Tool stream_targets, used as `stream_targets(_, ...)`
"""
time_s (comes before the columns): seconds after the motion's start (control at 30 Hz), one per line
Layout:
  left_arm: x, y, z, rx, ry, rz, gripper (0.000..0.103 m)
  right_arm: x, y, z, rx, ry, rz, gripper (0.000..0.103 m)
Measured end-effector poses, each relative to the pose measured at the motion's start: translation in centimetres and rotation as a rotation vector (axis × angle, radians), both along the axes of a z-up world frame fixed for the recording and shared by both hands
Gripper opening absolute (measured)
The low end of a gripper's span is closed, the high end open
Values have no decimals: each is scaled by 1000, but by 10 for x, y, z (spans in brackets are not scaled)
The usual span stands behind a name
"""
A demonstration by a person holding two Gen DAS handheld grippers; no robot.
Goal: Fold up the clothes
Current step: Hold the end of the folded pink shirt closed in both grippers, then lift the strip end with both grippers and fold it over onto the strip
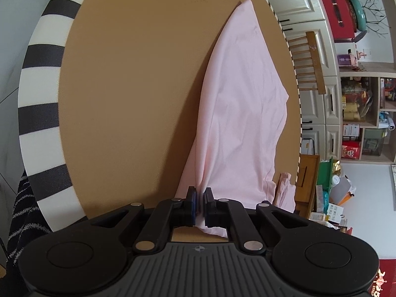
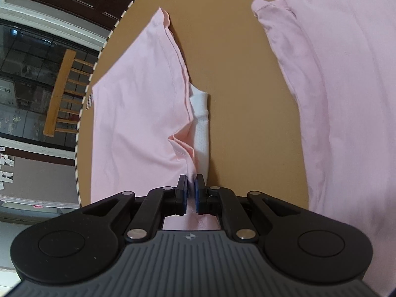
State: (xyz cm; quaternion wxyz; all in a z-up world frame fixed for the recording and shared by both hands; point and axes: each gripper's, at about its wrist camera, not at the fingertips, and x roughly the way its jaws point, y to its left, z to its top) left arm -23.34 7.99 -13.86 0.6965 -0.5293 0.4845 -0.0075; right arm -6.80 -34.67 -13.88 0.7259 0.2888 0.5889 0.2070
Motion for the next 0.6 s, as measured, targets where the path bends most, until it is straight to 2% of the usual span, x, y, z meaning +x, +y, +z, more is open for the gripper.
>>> stream_targets(0.13,0,2,-2,-3,8,-3,6,-1,-3,-4,-4,22,-10,10)
stream_targets(0.2,1,2,-3,-5,12,-2,6,-2,-4,-4,6,32,-15,16)
stream_targets(0.27,2,3,-4,-9,17,-1,6,-2,-2,-2,26,30,-5,36)
stream_targets(0.3,2,3,-5,-11,20,1,6,-2,1,0,24,21,6,39)
stream_targets(0.33,3,3,-6,-14,24,2,6,-2,6,2,-6,-1,28,36)
stream_targets(0.43,4,3,-8,-22,27,1,6,-2,22,4,-76,-50,93,5)
stream_targets(0.6,6,4,-2,-36,0,-10,6,1,26,9,-31,-35,88,5)
